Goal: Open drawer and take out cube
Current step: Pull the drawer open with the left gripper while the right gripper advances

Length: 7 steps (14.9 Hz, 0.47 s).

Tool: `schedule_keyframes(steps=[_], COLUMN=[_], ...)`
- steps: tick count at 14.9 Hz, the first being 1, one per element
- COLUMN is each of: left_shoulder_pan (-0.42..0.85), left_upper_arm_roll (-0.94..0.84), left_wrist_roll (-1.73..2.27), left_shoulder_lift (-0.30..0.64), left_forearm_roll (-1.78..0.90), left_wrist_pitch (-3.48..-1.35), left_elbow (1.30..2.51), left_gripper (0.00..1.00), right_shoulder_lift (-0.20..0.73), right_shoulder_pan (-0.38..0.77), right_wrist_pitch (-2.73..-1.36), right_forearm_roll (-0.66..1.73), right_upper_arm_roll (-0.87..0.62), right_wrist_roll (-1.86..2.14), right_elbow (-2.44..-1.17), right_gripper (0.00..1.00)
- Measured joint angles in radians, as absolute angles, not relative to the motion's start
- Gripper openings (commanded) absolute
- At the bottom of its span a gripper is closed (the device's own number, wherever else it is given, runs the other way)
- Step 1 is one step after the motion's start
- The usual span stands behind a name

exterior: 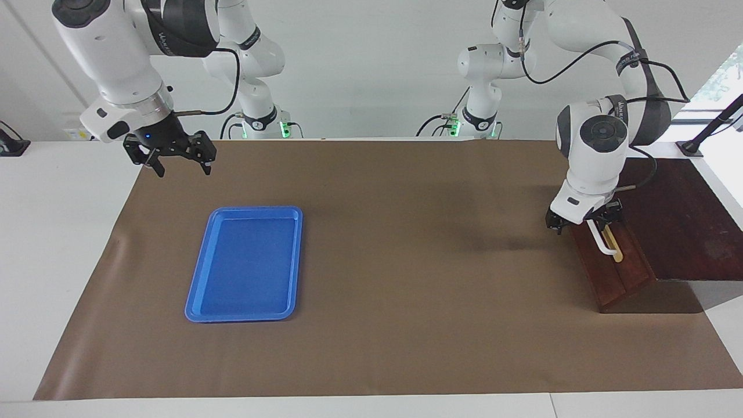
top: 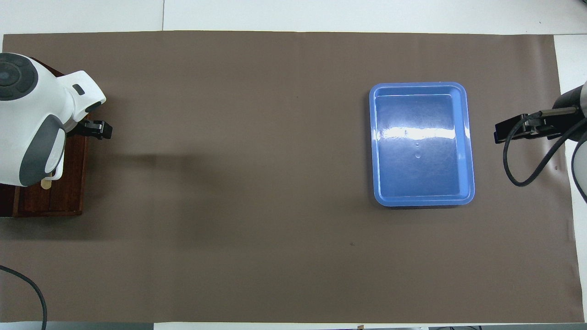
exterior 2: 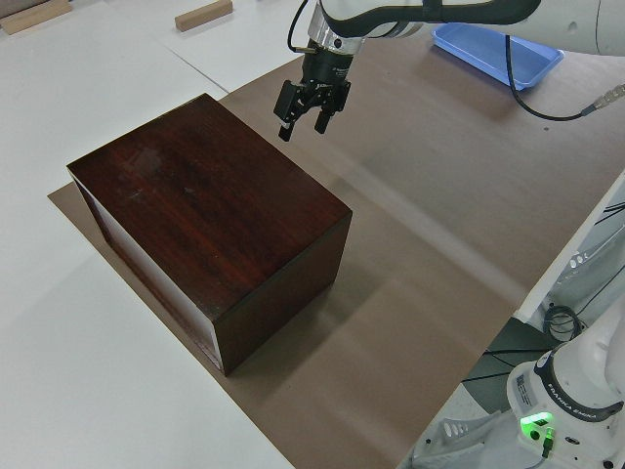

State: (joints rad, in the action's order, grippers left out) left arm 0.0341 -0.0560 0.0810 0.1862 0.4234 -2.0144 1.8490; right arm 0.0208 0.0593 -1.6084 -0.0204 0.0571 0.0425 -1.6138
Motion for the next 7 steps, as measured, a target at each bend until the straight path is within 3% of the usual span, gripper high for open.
schedule_keyframes(steps=[7], left_shoulder_pan=[0.033], left_upper_arm_roll=[-0.046], left_wrist_roll=[0.085], left_shoulder_lift=[0.222], left_forearm_roll=[0.462], left_wrist_pitch=[-2.069], left_elbow=[1.874], left_gripper=[1.00], right_shoulder_lift=[0.022], right_shoulder_pan=[0.058], right_wrist_pitch=[-1.623], right_forearm_roll=[-0.020], right_upper_arm_roll=[0.061], right_wrist_roll=[-0.002], right_elbow=[-1.615], right_gripper=[1.00])
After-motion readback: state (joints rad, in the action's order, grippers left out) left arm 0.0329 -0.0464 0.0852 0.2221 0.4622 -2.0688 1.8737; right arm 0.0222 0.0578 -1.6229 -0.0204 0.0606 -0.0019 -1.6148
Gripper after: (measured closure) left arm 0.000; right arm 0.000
